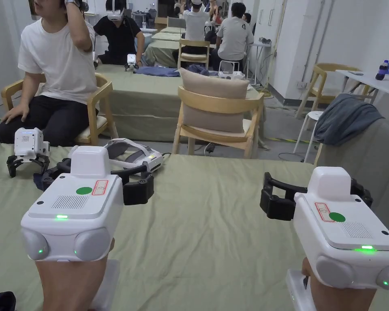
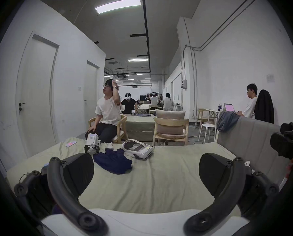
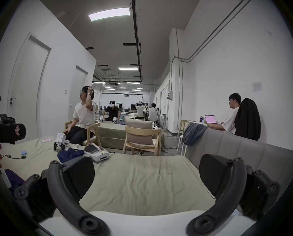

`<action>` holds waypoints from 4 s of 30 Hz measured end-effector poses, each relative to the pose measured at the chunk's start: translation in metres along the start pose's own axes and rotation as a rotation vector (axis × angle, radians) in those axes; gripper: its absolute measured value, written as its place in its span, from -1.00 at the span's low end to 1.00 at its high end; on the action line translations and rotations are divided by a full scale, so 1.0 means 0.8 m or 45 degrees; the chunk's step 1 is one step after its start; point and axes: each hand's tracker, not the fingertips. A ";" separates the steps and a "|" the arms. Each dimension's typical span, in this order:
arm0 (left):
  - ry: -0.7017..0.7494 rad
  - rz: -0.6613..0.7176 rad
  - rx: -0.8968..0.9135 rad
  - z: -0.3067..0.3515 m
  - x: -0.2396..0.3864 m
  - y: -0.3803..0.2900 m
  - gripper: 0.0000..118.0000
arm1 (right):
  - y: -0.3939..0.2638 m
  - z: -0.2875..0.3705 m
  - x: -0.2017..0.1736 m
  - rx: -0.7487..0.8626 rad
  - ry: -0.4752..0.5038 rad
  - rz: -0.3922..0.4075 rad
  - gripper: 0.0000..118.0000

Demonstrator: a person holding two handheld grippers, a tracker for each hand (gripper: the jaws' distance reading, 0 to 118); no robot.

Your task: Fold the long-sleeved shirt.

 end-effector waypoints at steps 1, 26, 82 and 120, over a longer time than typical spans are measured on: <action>-0.008 0.013 0.000 0.000 -0.001 0.000 0.88 | 0.002 0.001 0.000 0.010 0.004 0.001 1.00; -0.009 0.013 0.048 0.014 0.001 0.020 0.88 | 0.020 0.015 -0.017 0.051 0.015 0.047 1.00; -0.034 -0.018 0.083 0.028 0.006 0.033 0.88 | 0.023 0.019 -0.004 0.082 -0.005 0.020 1.00; -0.042 -0.005 0.015 0.030 0.015 0.031 0.88 | 0.021 0.019 -0.001 0.099 -0.027 0.047 1.00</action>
